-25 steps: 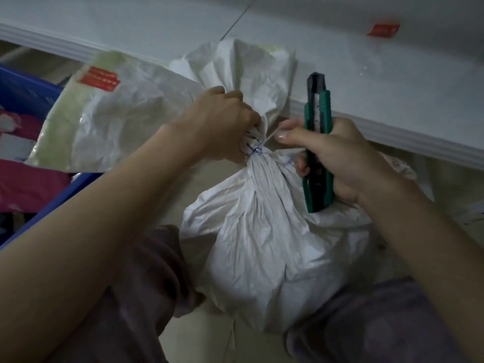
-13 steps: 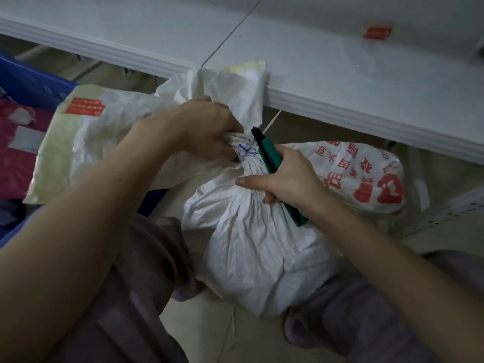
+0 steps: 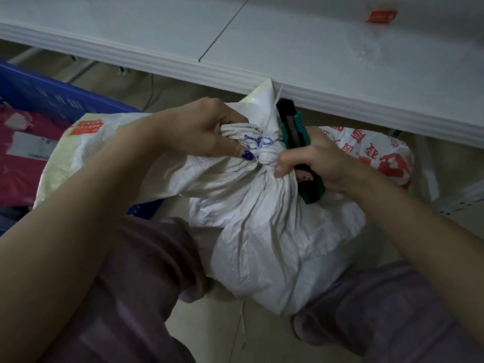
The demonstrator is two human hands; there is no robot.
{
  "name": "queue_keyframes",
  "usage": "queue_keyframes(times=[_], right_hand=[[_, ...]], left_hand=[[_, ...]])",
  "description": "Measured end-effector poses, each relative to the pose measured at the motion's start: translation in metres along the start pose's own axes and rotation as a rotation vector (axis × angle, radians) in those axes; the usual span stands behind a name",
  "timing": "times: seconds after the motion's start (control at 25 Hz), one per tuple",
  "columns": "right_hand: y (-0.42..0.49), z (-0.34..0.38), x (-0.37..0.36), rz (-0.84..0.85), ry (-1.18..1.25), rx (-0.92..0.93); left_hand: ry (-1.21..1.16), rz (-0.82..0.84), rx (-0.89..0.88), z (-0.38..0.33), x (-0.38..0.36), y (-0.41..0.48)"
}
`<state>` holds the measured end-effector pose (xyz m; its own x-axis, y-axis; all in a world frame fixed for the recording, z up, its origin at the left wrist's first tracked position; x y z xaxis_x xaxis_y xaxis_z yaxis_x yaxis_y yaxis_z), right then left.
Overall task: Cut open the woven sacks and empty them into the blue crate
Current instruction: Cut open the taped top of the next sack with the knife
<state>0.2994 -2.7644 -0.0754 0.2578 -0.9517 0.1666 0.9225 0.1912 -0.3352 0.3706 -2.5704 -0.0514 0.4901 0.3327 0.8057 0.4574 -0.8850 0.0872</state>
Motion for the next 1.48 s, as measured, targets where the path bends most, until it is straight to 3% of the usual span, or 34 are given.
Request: queue_keyframes(times=[0.2, 0.28, 0.36, 0.52, 0.68, 0.8, 0.92, 1.0, 1.04, 1.16, 1.24, 1.48], right_hand=[[0.005, 0.003, 0.004, 0.116, 0.137, 0.006], [0.006, 0.005, 0.004, 0.105, 0.152, -0.010], [0.009, 0.006, 0.005, 0.008, 0.147, -0.061], [0.021, 0.010, 0.009, -0.182, 0.251, -0.152], [0.024, 0.020, 0.021, -0.292, 0.262, -0.082], [0.020, 0.023, 0.028, -0.207, 0.314, -0.048], [0.009, 0.026, 0.031, 0.112, 0.342, -0.093], [0.002, 0.029, 0.029, 0.243, 0.320, -0.105], [0.001, 0.030, 0.029, 0.216, 0.273, -0.117], [-0.006, 0.036, 0.020, -0.091, 0.056, -0.140], [-0.014, 0.040, 0.003, -0.282, 0.042, -0.092], [-0.010, 0.038, -0.043, -0.423, -0.111, 0.042]], left_hand=[[-0.333, 0.037, 0.035, -0.008, 0.001, 0.001], [-0.282, -0.001, 0.079, -0.006, 0.003, 0.001], [0.028, -0.186, 0.071, 0.000, 0.007, 0.003], [0.815, -0.533, -0.131, 0.001, -0.001, 0.016], [1.072, -0.635, -0.158, -0.018, -0.028, 0.028], [1.169, -0.529, -0.115, -0.017, -0.034, 0.023], [1.337, -0.581, -0.101, -0.016, -0.028, 0.023], [1.330, -0.626, -0.118, -0.018, -0.021, 0.021], [1.279, -0.596, -0.105, -0.020, -0.017, 0.021], [1.182, -0.382, 0.062, -0.023, -0.004, 0.020], [1.168, -0.298, 0.161, -0.026, 0.008, 0.025], [0.945, -0.284, 0.307, -0.040, 0.030, 0.025]])
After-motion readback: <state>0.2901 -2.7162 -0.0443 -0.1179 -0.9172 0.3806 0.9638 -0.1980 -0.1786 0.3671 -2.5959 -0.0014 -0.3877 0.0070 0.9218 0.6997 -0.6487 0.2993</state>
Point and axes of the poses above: each hand's wrist, its own y-axis towards the middle knuckle, its own x-axis out of the back of the hand, z = x × y, the point moved 1 cm from there along y, towards the middle knuckle, and after that the axes turned 7 degrees about -x, right-handed, at the moved point
